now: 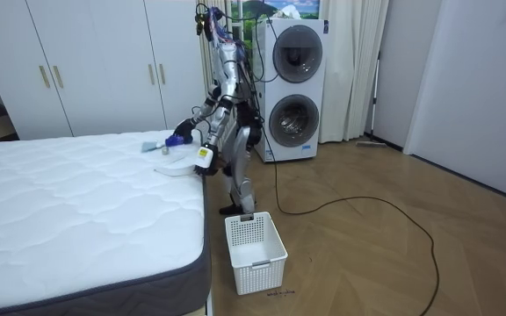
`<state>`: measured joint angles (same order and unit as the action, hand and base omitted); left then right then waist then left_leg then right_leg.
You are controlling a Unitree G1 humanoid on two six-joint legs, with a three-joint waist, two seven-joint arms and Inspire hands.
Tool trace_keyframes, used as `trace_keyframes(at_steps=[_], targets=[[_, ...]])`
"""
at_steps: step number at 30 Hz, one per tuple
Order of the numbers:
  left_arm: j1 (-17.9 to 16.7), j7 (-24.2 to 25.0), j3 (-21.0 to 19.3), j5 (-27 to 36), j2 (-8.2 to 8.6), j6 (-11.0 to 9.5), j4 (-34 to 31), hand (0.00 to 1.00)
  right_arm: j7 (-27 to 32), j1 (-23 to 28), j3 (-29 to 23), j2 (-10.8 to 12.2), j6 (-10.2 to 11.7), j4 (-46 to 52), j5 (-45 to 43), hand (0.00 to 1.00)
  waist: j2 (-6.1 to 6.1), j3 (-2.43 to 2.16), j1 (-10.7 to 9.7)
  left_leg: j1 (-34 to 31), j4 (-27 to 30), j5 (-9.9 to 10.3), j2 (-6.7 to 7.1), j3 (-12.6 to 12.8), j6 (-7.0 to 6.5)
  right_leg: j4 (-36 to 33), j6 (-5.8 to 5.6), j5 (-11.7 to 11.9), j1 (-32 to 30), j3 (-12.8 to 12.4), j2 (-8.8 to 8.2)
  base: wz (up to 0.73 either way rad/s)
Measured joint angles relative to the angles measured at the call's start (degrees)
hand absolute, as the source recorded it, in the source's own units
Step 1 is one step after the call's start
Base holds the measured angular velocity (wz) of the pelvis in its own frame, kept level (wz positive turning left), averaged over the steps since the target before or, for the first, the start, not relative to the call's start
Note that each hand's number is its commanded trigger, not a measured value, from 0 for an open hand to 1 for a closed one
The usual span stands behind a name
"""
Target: Clean bed
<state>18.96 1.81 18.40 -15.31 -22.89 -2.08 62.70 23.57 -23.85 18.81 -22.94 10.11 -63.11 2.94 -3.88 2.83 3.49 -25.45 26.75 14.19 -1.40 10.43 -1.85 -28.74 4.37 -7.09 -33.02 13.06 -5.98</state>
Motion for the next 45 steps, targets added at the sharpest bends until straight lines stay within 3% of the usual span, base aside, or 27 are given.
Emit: trace_keyframes(at_steps=[6, 20, 37, 40, 43, 45], targets=[[0.0, 0.0, 1.0, 0.1, 0.0, 0.9, -0.4, 1.0, -0.1, 0.0, 0.0, -0.5, -1.4, -1.6, -0.4, 1.0, -0.32, -0.26, 0.1, 0.0, 0.6, 0.0, -0.02, -0.2, 0.0, 0.0, 0.03, 0.0, 0.2, 0.2, 0.01, 0.0], [-0.1, -0.1, 1.2, 0.1, 0.0, 1.4, -0.8, 1.0, -1.6, 0.2, 0.0, -0.2, -3.7, -2.9, -0.5, 1.0, -0.08, -0.3, -0.2, 0.0, 1.1, 0.0, 0.04, -0.3, 0.0, 0.1, -0.03, 0.0, 0.4, 0.0, -0.04, 0.0], [-0.2, -0.3, 1.8, -0.2, -0.02, 1.8, -0.9, 1.0, -2.0, 0.2, -1.3, 0.5, -4.0, -4.7, 0.1, 1.0, 0.72, -0.43, -0.5, 0.0, 1.0, 0.0, 0.13, -0.7, -0.01, 0.2, -0.12, 0.1, 0.9, 0.4, -0.1, 0.01], [-0.1, -0.3, 1.7, -0.5, -0.03, 1.8, -0.9, 1.0, -2.5, -0.4, -2.3, 0.0, -4.0, -5.8, -1.0, 1.0, 1.01, -0.31, -0.3, 0.0, 1.1, 0.0, 0.17, -0.5, -0.04, -0.2, -0.17, 0.1, 0.8, 0.6, -0.43, 0.0], [0.1, -0.2, 1.8, -0.6, -0.18, 1.8, -1.0, 1.0, -2.6, -0.7, -2.2, -0.7, -4.2, -6.3, -2.0, 1.0, 2.24, -0.27, -0.3, 0.1, 1.5, -0.1, 0.59, -0.3, -0.21, -1.3, -0.27, -0.6, 0.4, 0.5, -1.22, 0.05], [0.0, 0.1, 1.9, -1.3, -0.77, 2.2, -2.7, 1.0, -2.7, -0.8, -2.2, -2.6, -4.9, -6.4, -4.6, 1.0, 3.25, -0.23, 0.0, -0.1, 1.9, -0.1, 0.67, -0.4, -0.25, -1.3, -0.38, -0.8, 0.4, 0.6, -1.4, 0.09]])
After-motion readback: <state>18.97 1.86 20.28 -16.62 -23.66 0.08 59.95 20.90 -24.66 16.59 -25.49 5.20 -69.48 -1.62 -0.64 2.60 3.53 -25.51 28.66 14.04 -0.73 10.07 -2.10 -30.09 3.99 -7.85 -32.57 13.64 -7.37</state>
